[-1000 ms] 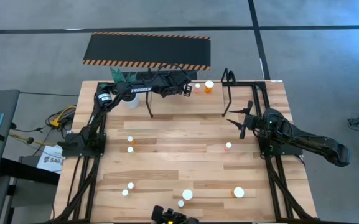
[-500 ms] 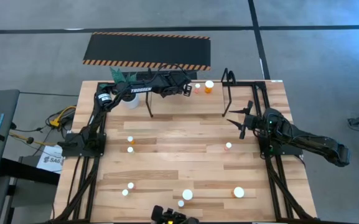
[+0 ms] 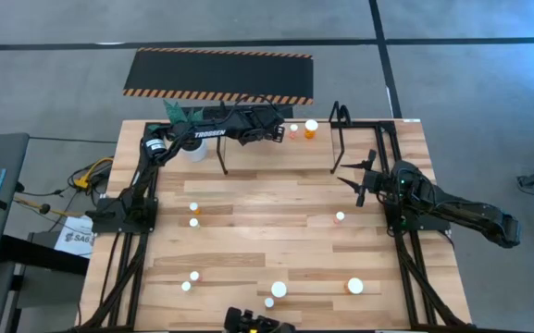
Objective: Pick and place medicine bottles onto shelf by color
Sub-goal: Put the top right small orange pill bottle on the shelf, then put the top small orange pill bottle aligned with the other small orange pill bottle on the shelf
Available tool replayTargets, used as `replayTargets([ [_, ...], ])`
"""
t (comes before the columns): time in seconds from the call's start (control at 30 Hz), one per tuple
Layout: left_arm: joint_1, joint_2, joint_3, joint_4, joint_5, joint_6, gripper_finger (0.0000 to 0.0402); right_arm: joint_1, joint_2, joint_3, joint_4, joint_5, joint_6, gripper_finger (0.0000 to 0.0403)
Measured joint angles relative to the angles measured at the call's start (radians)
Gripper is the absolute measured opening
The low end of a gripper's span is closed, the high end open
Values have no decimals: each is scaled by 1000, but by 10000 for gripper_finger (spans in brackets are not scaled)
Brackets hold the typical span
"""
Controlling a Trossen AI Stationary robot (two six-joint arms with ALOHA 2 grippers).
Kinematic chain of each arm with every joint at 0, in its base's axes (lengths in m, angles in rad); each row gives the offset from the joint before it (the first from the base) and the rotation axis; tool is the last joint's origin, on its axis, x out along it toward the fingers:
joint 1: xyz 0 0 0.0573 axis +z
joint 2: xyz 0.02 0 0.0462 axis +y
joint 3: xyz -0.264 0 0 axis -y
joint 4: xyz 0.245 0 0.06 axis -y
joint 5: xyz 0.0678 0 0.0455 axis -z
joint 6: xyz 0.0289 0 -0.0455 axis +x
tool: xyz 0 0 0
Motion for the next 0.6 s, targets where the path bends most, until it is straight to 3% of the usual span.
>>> replayTargets([
  [0.3, -15, -4, 3, -3, 4, -43, 240, 0, 0, 0, 0, 0, 0, 207],
  [0.6, -49, -63, 3, -27, -26, -25, 256, 0, 0, 0, 0, 0, 0, 207],
])
